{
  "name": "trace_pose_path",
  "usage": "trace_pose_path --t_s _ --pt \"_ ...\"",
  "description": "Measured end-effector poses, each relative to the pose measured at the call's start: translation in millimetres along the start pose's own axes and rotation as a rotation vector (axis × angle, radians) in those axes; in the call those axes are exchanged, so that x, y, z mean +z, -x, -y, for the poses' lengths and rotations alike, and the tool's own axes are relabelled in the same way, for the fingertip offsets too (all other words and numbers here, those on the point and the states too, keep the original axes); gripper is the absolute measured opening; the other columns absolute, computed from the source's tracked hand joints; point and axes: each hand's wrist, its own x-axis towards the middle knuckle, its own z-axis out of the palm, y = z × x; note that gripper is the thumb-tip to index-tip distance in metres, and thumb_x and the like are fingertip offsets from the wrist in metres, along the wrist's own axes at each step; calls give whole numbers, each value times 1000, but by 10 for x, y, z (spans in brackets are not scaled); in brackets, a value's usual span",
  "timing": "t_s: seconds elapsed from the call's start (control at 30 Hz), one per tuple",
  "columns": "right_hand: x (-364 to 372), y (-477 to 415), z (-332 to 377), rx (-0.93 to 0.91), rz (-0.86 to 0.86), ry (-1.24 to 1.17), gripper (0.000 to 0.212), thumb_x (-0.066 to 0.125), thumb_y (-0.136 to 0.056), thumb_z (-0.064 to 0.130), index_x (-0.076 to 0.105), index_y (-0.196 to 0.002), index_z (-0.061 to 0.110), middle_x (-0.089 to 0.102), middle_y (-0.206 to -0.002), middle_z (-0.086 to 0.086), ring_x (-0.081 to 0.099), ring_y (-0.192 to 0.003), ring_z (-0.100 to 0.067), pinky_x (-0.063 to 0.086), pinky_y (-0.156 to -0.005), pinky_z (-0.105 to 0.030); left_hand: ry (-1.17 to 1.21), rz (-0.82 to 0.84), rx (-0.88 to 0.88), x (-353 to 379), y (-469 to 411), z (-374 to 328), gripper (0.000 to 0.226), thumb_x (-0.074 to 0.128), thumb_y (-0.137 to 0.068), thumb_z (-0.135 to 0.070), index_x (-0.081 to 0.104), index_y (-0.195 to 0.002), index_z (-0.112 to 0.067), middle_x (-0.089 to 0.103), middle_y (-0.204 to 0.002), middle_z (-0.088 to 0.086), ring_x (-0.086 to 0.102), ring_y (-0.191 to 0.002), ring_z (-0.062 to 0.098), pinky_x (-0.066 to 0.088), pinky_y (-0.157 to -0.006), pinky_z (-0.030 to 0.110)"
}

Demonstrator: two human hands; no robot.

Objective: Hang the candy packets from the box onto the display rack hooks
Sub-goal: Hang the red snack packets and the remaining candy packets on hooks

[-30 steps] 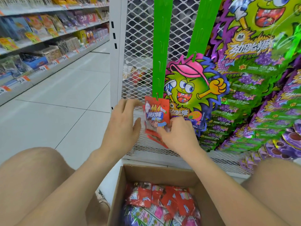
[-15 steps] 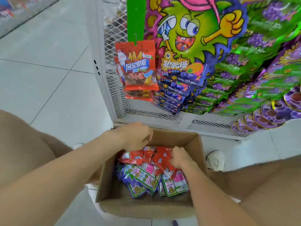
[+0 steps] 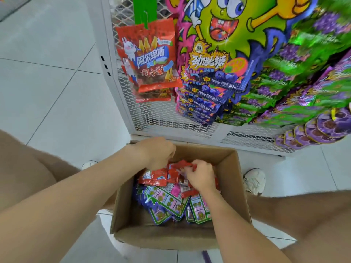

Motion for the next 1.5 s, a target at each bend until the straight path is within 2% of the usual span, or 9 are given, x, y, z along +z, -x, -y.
trace_pose_path --t_s 0.17,0.33,0.63,0.77,0.9,0.97,1.1,1.3,1.5 --pt "-659 -4 539 14 137 -589 31 63 -91 4 73 -69 25 60 -51 3 46 -46 -4 40 -54 -24 172 -126 -123 -122 65 52 53 58 -106 -25 38 -151 -3 49 -147 21 53 -133 40 48 -108 51" --pt "-1301 181 909 -94 404 -939 22 65 -95 -6 76 -90 12 76 -76 2 68 -62 -10 51 -56 -23 593 -384 -204 -400 337 0 23 60 -106 -23 65 -119 -5 72 -112 14 66 -108 35 51 -88 40" --pt "-1936 274 1333 -412 104 -671 18 77 -95 28 80 -106 14 80 -94 -8 77 -82 -28 63 -72 -45 712 -768 -106 -897 910 -113 15 79 -94 -34 71 -82 -27 74 -83 -5 69 -80 13 53 -69 32" --pt "-2233 170 1584 -513 -126 -539 34 70 -90 51 77 -95 18 74 -84 -19 68 -76 -40 58 -71 -59 874 -1073 -82 -1193 929 -142 27 81 -90 -33 67 -113 -27 71 -108 -12 67 -97 0 56 -84 25" --pt "-2477 175 1787 -595 -319 -427 31 67 -89 50 76 -98 21 75 -76 -2 69 -71 -29 57 -67 -46 861 -1237 -36 -1542 936 -188 62 61 -92 -9 45 -150 -22 50 -145 -10 49 -125 -7 39 -107 20" --pt "-2569 208 1892 -629 -417 -401 21 71 -93 40 74 -91 20 70 -69 4 64 -65 -21 52 -63 -38 914 -1253 -20 -1734 936 -183 68 57 -91 -4 40 -154 -23 49 -143 -13 48 -115 -19 37 -102 12" --pt "-2684 193 2193 -647 -544 -391 21 66 -99 37 69 -88 19 61 -66 7 54 -64 -22 45 -64 -40 1071 -1213 1 -1989 907 -79 52 52 -84 -25 58 -133 -42 69 -123 -14 65 -115 11 53 -103 50" --pt "-2749 -13 2602 -611 -537 -548 23 61 -97 36 69 -91 16 69 -75 3 60 -68 -22 52 -69 -43 1124 -1157 48 -2120 974 -57 31 54 -107 -27 70 -99 -2 71 -88 5 62 -74 4 49 -77 25" --pt "-2727 -23 2735 -551 -486 -731 48 64 -96 45 56 -69 5 46 -58 -10 33 -56 -20 32 -54 -40 1240 -1030 115 -2079 1046 -31 32 51 -110 -34 73 -107 -11 81 -99 3 78 -93 15 60 -83 29"
